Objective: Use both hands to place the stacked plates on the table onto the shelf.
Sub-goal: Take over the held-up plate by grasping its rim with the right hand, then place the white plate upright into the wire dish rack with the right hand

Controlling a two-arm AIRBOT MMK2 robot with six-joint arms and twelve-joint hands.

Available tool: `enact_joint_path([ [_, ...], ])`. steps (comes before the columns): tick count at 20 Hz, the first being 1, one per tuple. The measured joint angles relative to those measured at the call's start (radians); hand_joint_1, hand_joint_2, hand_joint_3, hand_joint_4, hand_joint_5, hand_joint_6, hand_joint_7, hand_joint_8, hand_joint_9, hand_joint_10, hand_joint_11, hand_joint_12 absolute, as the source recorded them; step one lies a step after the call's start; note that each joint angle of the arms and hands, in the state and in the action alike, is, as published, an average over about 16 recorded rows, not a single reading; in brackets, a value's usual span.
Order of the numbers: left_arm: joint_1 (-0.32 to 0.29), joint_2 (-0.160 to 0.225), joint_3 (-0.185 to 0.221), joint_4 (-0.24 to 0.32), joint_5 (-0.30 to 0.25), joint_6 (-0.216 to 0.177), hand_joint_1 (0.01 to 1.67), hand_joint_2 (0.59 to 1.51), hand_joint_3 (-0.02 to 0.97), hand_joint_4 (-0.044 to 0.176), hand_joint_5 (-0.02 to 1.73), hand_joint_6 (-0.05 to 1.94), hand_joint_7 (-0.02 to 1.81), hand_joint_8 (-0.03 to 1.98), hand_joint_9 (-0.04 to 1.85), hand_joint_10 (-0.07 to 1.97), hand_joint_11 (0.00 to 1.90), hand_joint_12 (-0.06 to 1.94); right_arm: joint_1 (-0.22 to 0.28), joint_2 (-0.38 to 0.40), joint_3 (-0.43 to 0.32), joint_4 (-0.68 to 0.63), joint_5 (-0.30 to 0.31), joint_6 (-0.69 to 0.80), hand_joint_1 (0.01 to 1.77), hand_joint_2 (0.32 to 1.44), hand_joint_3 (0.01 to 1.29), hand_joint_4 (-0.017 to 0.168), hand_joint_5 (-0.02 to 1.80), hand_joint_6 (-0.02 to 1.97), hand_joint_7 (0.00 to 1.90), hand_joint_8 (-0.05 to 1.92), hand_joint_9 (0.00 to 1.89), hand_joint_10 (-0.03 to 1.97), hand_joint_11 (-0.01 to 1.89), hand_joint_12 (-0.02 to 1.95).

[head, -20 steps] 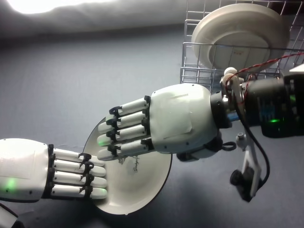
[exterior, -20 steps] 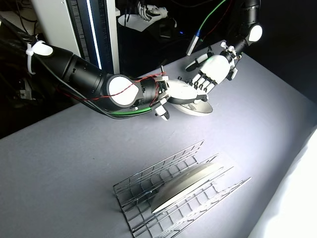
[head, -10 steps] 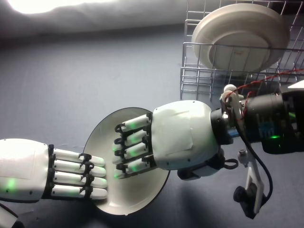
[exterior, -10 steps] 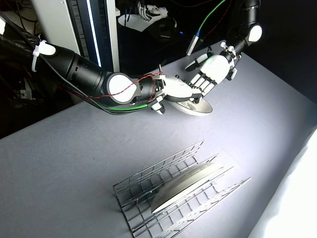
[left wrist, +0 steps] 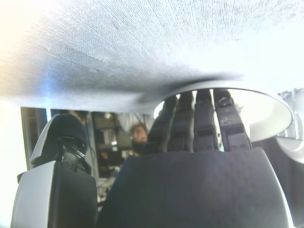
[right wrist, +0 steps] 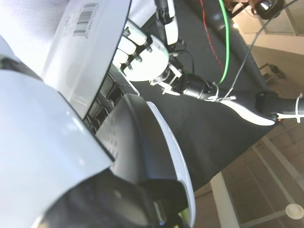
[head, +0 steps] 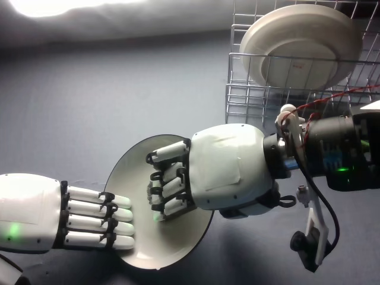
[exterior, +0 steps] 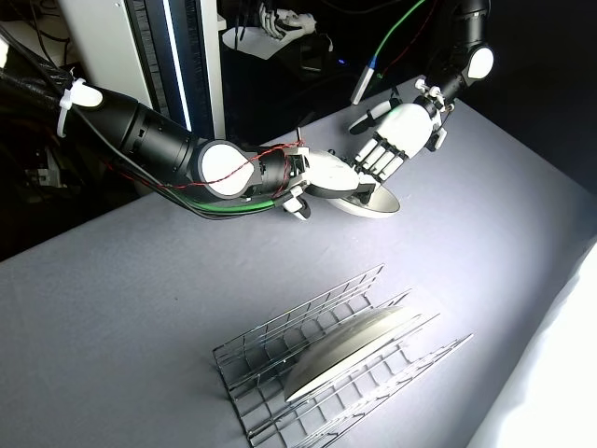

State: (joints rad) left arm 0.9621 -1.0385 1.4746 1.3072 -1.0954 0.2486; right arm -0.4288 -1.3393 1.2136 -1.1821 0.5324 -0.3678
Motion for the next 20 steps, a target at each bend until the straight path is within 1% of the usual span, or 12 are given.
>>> enact_joint_path([
  [4, -0.004, 0.000, 0.001, 0.008, -0.002, -0.003, 0.02, 1.185, 0.010, -0.013, -0.02, -0.04, 0.00, -0.02, -0.01, -0.02, 0.01, -0.04, 0.000, -0.004, 0.004, 0.006, 0.010, -0.005, 1.27, 1.00, 0.01, 0.001, 0.69, 0.13, 0.70, 0.08, 0.67, 0.11, 0.33, 1.14],
  [8, -0.021, 0.006, -0.005, 0.029, -0.001, -0.007, 0.02, 1.187, 0.010, -0.013, -0.02, -0.04, 0.00, -0.02, -0.01, -0.02, 0.01, -0.04, 0.003, -0.009, 0.009, 0.014, 0.023, -0.011, 1.28, 0.98, 0.01, -0.002, 0.79, 0.25, 0.83, 0.16, 0.80, 0.26, 0.53, 1.11],
  [11, -0.046, 0.019, -0.018, 0.055, 0.004, -0.010, 0.02, 1.189, 0.010, -0.013, -0.02, -0.04, 0.00, -0.02, -0.01, -0.01, 0.01, -0.03, 0.009, -0.012, 0.013, 0.019, 0.032, -0.014, 1.28, 0.97, 0.01, 0.000, 0.86, 0.35, 0.91, 0.22, 0.87, 0.40, 0.69, 1.05],
  [15, -0.095, 0.055, -0.051, 0.097, 0.014, -0.014, 0.02, 1.192, 0.010, -0.011, -0.01, -0.03, 0.01, -0.01, 0.00, -0.01, 0.01, -0.01, 0.023, -0.013, 0.016, 0.033, 0.039, -0.016, 1.29, 0.96, 0.01, 0.003, 0.88, 0.46, 0.96, 0.32, 0.91, 0.63, 0.80, 1.01],
  [20, -0.172, 0.130, -0.116, 0.148, 0.031, -0.019, 0.02, 1.190, 0.009, -0.006, 0.00, -0.02, 0.01, 0.00, 0.01, 0.01, 0.02, 0.01, 0.044, -0.002, 0.015, 0.069, 0.039, -0.017, 1.30, 0.95, 0.01, 0.006, 0.90, 0.56, 0.99, 0.42, 0.92, 0.88, 0.82, 1.00],
])
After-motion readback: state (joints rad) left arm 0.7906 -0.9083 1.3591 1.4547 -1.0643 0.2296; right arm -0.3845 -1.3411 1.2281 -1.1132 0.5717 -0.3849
